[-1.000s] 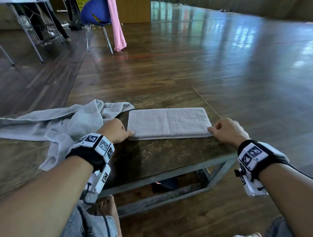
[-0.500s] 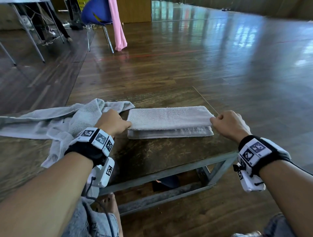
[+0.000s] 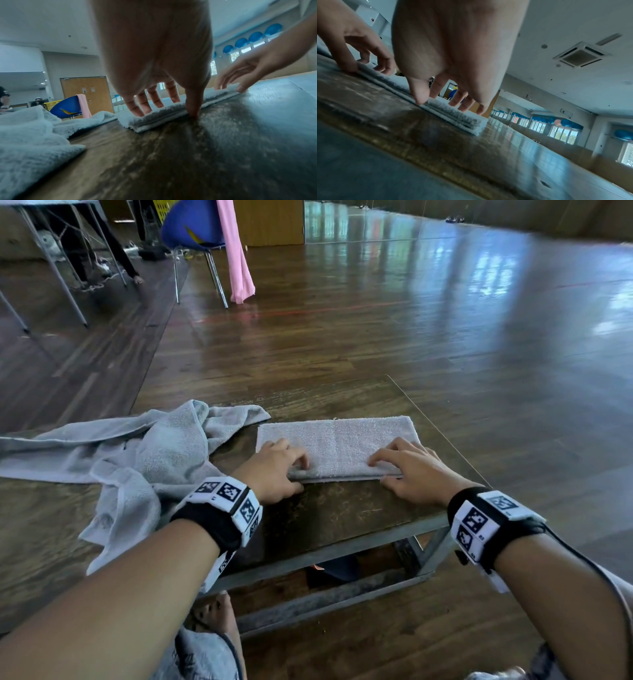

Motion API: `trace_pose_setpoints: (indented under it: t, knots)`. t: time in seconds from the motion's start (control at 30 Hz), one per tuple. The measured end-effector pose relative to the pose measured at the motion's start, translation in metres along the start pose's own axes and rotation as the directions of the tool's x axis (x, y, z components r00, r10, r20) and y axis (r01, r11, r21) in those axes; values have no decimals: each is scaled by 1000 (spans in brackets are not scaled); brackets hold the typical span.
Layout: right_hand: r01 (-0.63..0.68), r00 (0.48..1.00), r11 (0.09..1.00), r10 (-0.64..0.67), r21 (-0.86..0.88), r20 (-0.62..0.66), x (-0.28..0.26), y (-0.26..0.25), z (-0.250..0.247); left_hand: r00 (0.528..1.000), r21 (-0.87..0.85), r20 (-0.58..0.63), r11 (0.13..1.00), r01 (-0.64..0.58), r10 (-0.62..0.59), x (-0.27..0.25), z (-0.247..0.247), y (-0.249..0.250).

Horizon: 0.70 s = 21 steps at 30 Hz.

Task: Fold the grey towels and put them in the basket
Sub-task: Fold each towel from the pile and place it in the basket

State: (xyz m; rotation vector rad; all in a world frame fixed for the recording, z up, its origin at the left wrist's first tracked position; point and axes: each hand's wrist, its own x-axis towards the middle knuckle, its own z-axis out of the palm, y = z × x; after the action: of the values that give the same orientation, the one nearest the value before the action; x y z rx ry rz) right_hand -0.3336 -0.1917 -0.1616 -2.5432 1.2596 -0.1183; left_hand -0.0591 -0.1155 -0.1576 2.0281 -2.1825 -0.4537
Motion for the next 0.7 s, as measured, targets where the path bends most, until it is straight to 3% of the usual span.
trace_pose_setpoints:
  t: [0.13, 0.23, 0.33, 0.43, 0.47, 0.53, 0.6, 0.67, 0.7]
  knots:
    - [12, 1000, 999, -13, -37, -24, 2, -6, -4, 1000, 69, 0, 997, -14, 14, -1, 4, 9]
    - [28, 999, 997, -26, -68, 29, 1, -11, -9, 998, 56, 54, 998, 8, -11, -2, 1, 16]
    - [-28, 990, 999, 33, -33, 140, 2, -18, -14, 978, 53, 195, 996, 66, -75, -4, -7, 19]
    - [-127, 950, 988, 96, 88, 297, 0, -23, -18, 918, 14, 387, 996, 85, -84, -7, -16, 25]
    - [-115, 954, 990, 87, 81, 285, 0, -26, -17, 915, -29, 397, 995, 91, -72, -6, -16, 28]
    - [-55, 993, 998, 57, -26, 99, 1, -33, -11, 965, -117, 261, 991, 66, -33, -5, -15, 36]
    - [-6, 994, 1000, 3, -28, -112, 3, -49, -3, 1000, -67, 4, 998, 1, -1, -2, -9, 44]
    - [59, 991, 996, -51, 63, -125, 7, -63, 11, 993, 68, -118, 998, -17, 25, -1, 5, 49]
    - [71, 995, 996, -68, 54, -71, 9, -67, 20, 996, 131, -87, 991, 0, 12, -2, 14, 50]
